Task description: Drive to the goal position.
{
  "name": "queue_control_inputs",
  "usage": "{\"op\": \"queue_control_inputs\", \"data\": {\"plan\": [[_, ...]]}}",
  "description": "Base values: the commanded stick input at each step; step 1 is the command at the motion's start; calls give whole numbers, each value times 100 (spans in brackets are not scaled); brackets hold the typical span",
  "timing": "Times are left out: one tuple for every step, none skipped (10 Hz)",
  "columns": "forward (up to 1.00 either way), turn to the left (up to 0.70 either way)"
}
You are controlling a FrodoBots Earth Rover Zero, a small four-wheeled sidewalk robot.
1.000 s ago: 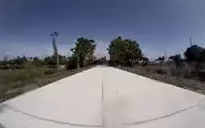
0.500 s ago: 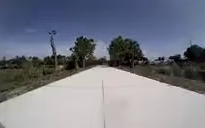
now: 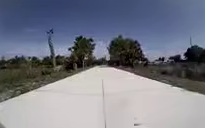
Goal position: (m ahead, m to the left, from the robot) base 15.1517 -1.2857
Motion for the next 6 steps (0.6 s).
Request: {"op": "queue_control_inputs", "data": {"plan": [[85, 0], [85, 0], [85, 0], [85, 0], [85, 0], [85, 0]]}}
